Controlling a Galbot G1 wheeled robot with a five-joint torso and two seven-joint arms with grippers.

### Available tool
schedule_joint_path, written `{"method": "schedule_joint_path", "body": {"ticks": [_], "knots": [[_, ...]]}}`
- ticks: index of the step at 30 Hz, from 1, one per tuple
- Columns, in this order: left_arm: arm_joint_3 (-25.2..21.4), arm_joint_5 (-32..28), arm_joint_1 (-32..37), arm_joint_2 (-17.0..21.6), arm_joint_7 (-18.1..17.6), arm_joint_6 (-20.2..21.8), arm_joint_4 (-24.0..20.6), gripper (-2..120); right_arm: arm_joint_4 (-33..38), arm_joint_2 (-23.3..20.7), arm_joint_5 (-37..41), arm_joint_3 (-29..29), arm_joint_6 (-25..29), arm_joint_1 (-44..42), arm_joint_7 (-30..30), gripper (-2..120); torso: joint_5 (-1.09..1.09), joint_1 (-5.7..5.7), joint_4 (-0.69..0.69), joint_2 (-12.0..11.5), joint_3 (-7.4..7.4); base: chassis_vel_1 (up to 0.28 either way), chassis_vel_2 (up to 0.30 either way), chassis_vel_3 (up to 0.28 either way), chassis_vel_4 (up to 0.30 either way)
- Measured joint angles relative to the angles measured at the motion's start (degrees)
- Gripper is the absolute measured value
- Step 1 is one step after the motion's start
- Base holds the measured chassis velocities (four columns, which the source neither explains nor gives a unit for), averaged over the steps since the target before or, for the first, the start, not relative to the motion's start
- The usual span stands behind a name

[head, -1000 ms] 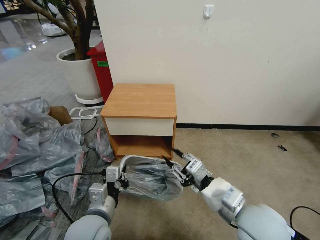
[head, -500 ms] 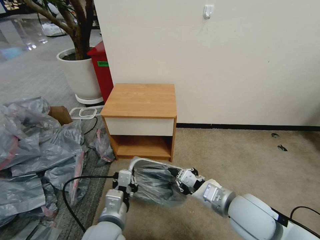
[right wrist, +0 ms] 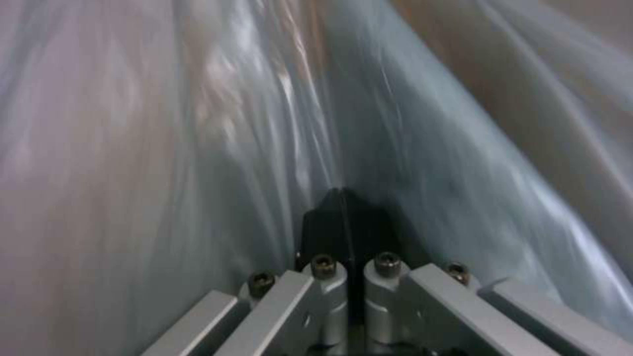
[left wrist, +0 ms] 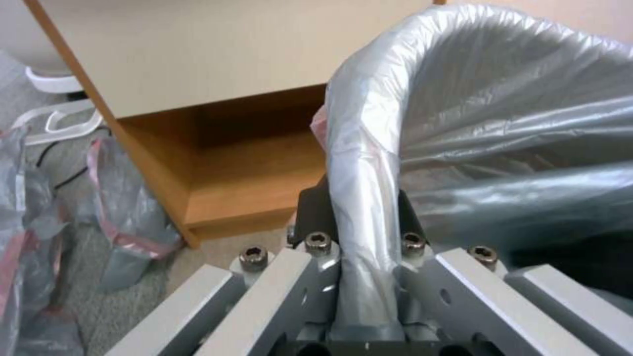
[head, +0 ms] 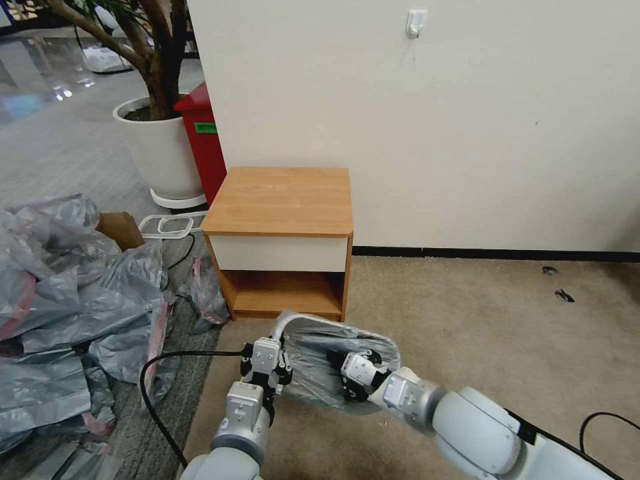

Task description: Pick up the garbage bag from the table and place it over the trash can.

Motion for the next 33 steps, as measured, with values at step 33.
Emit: {"method": "schedule_joint_path", "body": {"ticks": [33], "knots": [[-7.66, -20.47, -2.81, 0.06, -4.53, 5.54, 0.39, 3, 9.03, -4.12, 2.59, 9.76, 5.9, -7.93, -0.46, 0, 0.0, 0.0, -0.01, 0.0, 0.0, 0.0, 0.0, 0.0, 0.0]]}}
